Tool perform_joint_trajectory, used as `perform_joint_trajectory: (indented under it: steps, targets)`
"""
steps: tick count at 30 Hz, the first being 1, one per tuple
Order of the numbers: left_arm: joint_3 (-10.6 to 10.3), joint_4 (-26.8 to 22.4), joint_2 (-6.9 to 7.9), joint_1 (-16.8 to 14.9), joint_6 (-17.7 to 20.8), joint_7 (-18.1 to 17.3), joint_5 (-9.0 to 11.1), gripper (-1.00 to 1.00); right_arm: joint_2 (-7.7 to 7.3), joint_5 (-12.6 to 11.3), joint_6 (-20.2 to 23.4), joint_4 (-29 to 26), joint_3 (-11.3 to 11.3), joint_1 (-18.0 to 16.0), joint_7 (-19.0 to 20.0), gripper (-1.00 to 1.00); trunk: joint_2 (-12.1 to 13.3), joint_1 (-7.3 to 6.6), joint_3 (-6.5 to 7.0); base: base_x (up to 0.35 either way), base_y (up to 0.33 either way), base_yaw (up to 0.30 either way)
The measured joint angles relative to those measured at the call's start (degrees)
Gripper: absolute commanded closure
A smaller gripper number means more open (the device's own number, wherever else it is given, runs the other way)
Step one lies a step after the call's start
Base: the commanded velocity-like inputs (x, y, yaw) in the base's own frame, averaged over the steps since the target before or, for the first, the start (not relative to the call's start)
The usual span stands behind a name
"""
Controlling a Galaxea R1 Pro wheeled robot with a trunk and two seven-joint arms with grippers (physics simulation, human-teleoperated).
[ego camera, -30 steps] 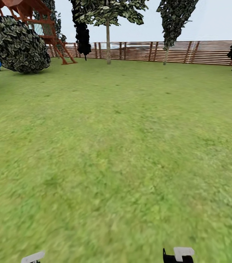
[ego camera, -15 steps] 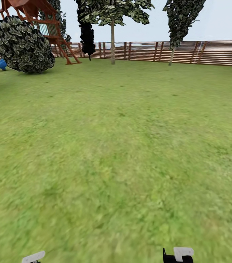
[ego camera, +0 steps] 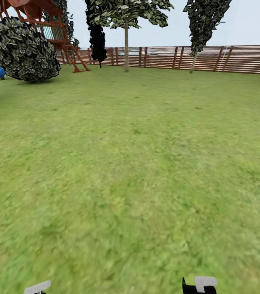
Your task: In the garden, pick up the pesticide atomizer on the floor and spray pesticide onto both trees until each tree trunk is fully covered.
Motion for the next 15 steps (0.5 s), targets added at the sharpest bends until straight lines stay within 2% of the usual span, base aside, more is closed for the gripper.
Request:
perform_joint_trajectory:
  steps: [15]
  targets:
    - [0.0,0.4,-0.03,0.0,-0.1,0.0,0.0,1.0,0.0,0.0,0.1,0.0,-0.1,0.0,0.0,-1.0,0.0,0.0,0.0,0.336,0.0,0.0]
